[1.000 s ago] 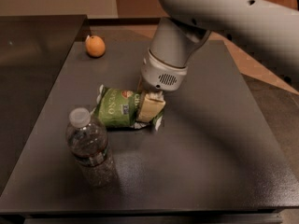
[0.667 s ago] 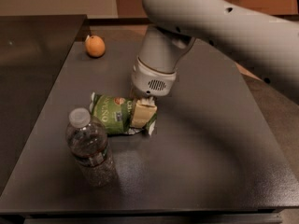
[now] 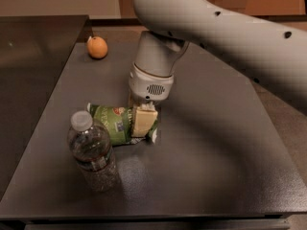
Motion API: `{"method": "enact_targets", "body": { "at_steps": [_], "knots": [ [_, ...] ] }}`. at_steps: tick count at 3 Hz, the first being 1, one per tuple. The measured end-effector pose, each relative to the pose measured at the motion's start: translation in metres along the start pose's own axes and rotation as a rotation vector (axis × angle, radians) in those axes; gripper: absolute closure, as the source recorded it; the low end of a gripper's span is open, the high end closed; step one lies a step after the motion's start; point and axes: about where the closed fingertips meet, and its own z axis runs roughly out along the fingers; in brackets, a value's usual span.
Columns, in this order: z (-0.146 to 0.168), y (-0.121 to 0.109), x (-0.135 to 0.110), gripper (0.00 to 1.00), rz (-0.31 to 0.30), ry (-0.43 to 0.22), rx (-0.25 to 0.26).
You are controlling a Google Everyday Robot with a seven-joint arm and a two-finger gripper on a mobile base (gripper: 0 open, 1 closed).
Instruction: Move green jalapeno chip bag near water bottle
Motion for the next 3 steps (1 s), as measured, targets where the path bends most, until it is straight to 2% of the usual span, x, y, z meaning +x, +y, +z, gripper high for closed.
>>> {"method": "enact_targets", "body": {
  "at_steps": [1,2,3],
  "knots": [
    [0.0001,-0.0006,-0.0014,0.12,0.001,-0.003,0.006],
    [0.0004,-0.0011,-0.0026,0.0,-0.001,-0.004,0.009],
    [0.0005,-0.0011,-0.0027,0.0,-0.001,-0.004,0.009]
  ]
}}
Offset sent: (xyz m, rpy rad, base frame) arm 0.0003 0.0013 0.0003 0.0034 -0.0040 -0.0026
